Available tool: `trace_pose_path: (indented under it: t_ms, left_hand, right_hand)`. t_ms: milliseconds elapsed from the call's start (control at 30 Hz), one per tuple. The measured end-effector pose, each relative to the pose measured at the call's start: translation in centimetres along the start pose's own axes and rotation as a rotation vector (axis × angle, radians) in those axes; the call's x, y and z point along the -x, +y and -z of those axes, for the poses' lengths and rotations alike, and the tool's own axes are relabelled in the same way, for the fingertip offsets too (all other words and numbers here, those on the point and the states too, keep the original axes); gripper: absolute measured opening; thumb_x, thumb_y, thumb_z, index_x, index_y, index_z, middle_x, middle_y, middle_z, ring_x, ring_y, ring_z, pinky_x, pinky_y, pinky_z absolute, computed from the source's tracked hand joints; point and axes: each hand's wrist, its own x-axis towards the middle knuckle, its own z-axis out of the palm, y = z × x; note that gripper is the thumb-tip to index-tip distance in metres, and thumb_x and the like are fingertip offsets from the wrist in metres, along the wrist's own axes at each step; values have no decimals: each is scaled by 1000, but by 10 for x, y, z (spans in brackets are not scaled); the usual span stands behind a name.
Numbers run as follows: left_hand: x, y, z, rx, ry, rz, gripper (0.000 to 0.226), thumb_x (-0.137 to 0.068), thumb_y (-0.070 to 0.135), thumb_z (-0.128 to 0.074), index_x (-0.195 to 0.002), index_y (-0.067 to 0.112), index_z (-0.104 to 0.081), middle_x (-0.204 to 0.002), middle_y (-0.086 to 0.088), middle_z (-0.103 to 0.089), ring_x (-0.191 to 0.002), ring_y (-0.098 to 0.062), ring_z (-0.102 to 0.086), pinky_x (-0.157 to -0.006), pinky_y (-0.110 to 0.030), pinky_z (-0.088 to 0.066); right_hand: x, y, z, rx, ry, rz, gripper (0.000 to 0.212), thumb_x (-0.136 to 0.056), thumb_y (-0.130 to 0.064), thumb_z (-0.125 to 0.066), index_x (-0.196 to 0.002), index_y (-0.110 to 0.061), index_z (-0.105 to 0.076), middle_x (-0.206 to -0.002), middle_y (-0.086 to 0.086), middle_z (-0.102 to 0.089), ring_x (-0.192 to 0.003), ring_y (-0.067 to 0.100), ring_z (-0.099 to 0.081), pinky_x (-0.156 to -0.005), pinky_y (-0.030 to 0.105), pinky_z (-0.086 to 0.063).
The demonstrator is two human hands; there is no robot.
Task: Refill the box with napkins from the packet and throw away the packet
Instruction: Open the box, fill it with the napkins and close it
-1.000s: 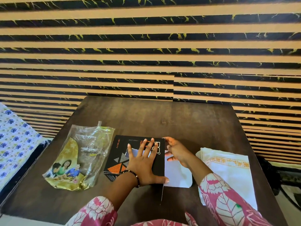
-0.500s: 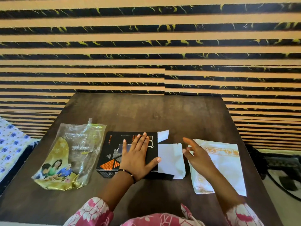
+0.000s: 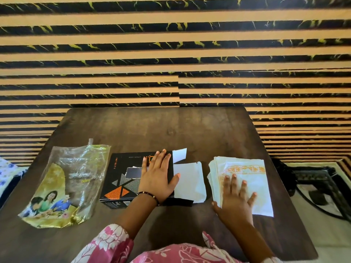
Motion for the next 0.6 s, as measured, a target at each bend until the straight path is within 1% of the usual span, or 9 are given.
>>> trace_pose_path:
  t_ms: [67,133,200,233,267,300,367,400,600]
  left_hand:
    - [0,0,0,-3,-6,4,73,-81,60,-21,-145,25,-13,-157,5,-7,-145,-15,0,-114,-45,10]
    - [0,0,0,1,-4,9,73,-81,61,-21,-145,26,-14,-157,5,-7,-145,-14,0,-114,-45,10]
    - [0,0,0,9,0,5,73,-81,61,-22,-144,26,-14,-157,5,-8,-145,-14,-1,-115,-45,10]
    - [1,0,0,15,1,4,73,-81,61,-23,-144,26,-15,-157,5,-8,-145,-14,-1,-115,-45,9]
    - [1,0,1,22,2,5,73,-81,61,-23,-144,26,-15,-157,5,-8,-145,-14,-1,-115,-45,9]
    - [1,0,1,27,3,6,73,-80,61,-23,-144,26,-15,-157,6,-8,-145,-15,-1,-115,-45,9]
    - [1,0,1,24,4,7,73,-81,61,-22,-144,27,-15,-157,6,-8,-145,-14,-1,-115,-45,9]
    - [1,0,1,25,5,6,73,-81,62,-23,-144,27,-15,-157,6,-8,-145,-14,-1,-115,-45,9]
    - [3,-1,0,24,8,-4,70,-84,61,-26,-144,27,-15,-157,6,-7,-145,-15,0,-115,-45,10]
  right_hand:
    - [-2,1,-2,6,-18,-20,106,-48,-36,-87,-134,-2,-33,-133,27,-50,-116,56,-47,-83,75,-35]
    - [-3,0,6,34,29,-9,103,-57,-27,-84,-137,-1,-26,-135,30,-47,-116,57,-45,-86,72,-38]
    - [-4,0,13,68,99,33,89,-83,-28,-62,-145,-5,-3,-151,25,-23,-132,53,-27,-103,64,-29]
    - [-5,1,15,62,101,45,79,-90,-29,-50,-146,-10,2,-155,19,-14,-137,48,-20,-109,57,-24]
    - [-5,5,19,34,100,58,73,-92,-30,-47,-147,-12,-3,-156,14,-15,-139,43,-21,-111,52,-25]
    - [-6,8,23,1,117,77,69,-90,-30,-50,-146,-12,-14,-153,12,-25,-136,39,-30,-109,48,-31]
    - [-8,13,36,-76,155,112,64,-85,-30,-59,-141,-15,-31,-143,8,-46,-124,31,-50,-99,42,-46]
    - [-8,15,42,-90,149,123,63,-84,-32,-59,-139,-17,-33,-140,5,-49,-120,27,-54,-96,38,-48]
    - [-4,27,47,-121,112,175,62,-89,-37,-52,-143,-27,-24,-149,-7,-36,-132,17,-42,-107,33,-37]
